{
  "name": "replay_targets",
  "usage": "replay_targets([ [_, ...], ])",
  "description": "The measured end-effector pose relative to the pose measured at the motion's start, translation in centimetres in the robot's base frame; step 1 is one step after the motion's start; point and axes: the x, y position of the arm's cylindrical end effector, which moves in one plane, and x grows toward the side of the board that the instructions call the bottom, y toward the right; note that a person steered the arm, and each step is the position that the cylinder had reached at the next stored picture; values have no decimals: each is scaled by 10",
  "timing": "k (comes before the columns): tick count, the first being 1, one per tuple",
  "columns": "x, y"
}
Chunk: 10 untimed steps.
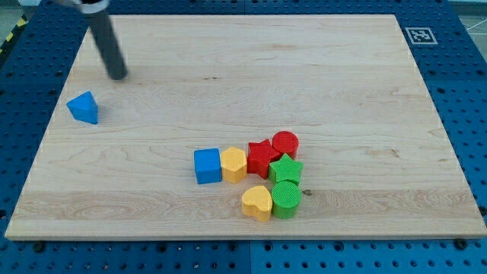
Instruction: Move the blue triangle towards the top center of the board
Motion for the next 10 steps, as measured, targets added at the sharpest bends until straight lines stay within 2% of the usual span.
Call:
replay_targets([
  [1, 30, -62],
  [4, 45, -63],
  [6, 108, -63],
  [7, 116, -47],
  [10, -27, 90],
])
